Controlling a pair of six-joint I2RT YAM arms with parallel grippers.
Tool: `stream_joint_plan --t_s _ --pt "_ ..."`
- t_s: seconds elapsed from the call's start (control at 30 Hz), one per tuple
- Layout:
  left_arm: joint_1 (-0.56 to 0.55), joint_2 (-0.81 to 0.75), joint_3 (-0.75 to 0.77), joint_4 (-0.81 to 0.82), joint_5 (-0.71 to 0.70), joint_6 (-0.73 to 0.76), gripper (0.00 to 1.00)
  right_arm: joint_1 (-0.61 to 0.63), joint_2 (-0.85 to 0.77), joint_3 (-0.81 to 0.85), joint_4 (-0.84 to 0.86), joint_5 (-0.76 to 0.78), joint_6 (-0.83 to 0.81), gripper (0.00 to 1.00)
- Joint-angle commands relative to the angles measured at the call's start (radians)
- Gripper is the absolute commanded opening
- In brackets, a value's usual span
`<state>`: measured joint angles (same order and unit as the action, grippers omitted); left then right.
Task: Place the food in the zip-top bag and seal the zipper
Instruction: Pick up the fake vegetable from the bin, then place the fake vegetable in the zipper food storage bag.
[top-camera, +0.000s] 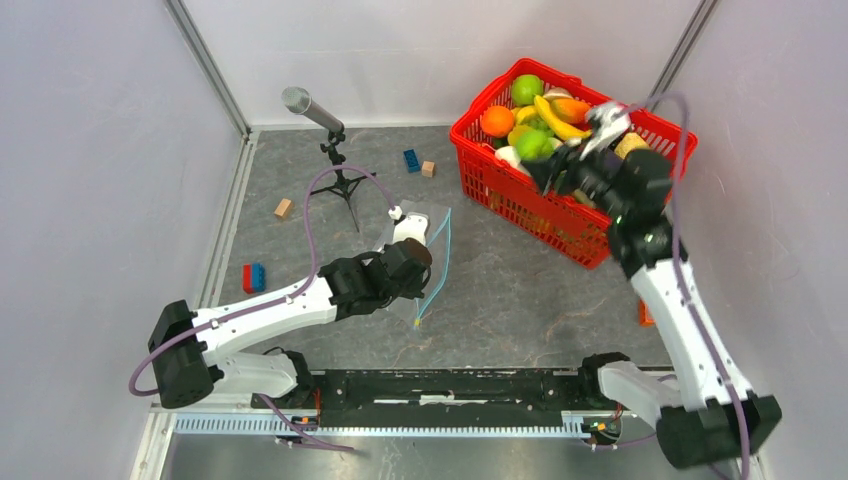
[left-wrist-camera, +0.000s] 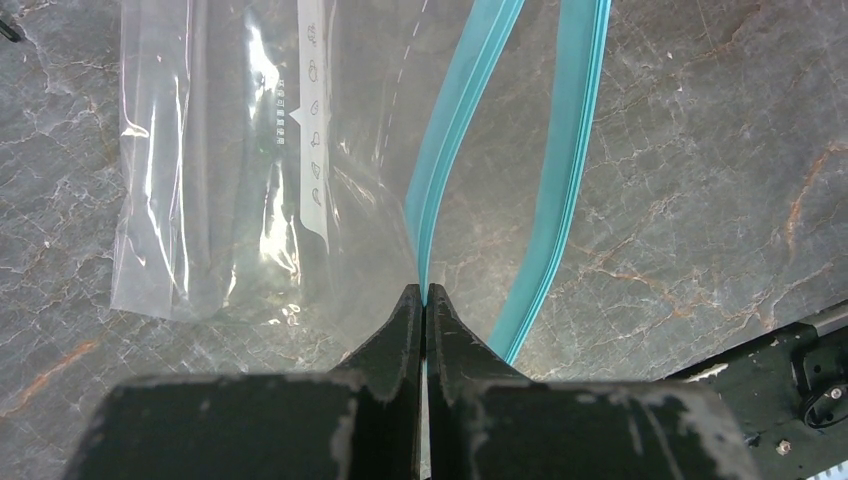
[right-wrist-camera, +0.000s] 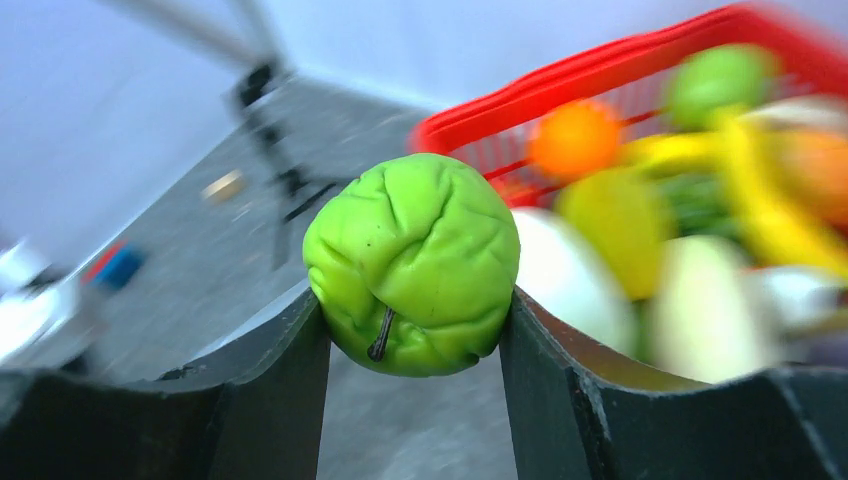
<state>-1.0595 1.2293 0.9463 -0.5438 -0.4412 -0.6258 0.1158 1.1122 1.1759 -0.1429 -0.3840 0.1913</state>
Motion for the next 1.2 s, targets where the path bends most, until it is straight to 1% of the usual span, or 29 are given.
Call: stream_joint_plan --t_s 0.0,0.1,0.17,0.27,0.37,0.5,0.63,0.67,0.73,0.8,0.9,1.0,1.03,1.1,1.17 --pt "0.009 0.005 0.048 0.022 -0.012 0.033 0.02 0.180 -0.158 -0.273 0.172 -0.146 0.109 0.43" --pt "0.010 0.009 0.055 0.022 -0.003 0.028 0.02 0.293 -0.251 -0.409 0.167 -0.110 0.118 0.43" --pt "0.009 0.010 0.055 0.032 0.012 0.028 0.02 0.385 -0.268 -0.467 0.166 -0.099 0.115 0.43" --pt "0.009 0.015 0.063 0.045 0.038 0.029 0.02 0.509 -0.225 -0.501 0.166 -0.039 0.118 0.43" --pt "0.011 0.021 0.069 0.045 0.043 0.029 0.02 0.652 -0.185 -0.515 0.220 0.055 0.114 0.43" --pt "0.010 0.019 0.068 0.045 0.056 0.022 0.02 0.746 -0.104 -0.498 0.247 0.130 0.114 0.43" --pt "0.011 -0.002 0.059 0.044 0.069 0.016 0.02 0.759 -0.060 -0.503 0.202 0.317 0.115 0.43" --pt "0.010 -0.010 0.053 0.045 0.068 0.013 0.02 0.759 -0.055 -0.510 0.205 0.335 0.113 0.43" --pt "0.011 -0.029 0.047 0.045 0.071 0.012 0.02 0.760 -0.043 -0.533 0.235 0.338 0.104 0.43" --pt "0.011 -0.042 0.049 0.048 0.097 0.021 0.02 0.760 -0.016 -0.522 0.223 0.335 0.098 0.44" --pt "0.011 -0.055 0.058 0.051 0.150 0.024 0.02 0.762 0.010 -0.491 0.182 0.396 0.096 0.48" --pt "0.011 -0.071 0.065 0.052 0.183 0.019 0.02 0.771 0.024 -0.436 0.145 0.451 0.075 0.56" --pt "0.011 -0.076 0.070 0.050 0.187 0.017 0.02 0.776 0.030 -0.416 0.107 0.460 0.065 0.57" --pt "0.011 -0.078 0.085 0.035 0.186 0.009 0.02 0.785 0.041 -0.378 0.096 0.441 0.046 0.61" --pt "0.011 -0.070 0.107 0.011 0.175 0.008 0.02 0.793 0.049 -0.345 0.106 0.388 0.033 0.62"
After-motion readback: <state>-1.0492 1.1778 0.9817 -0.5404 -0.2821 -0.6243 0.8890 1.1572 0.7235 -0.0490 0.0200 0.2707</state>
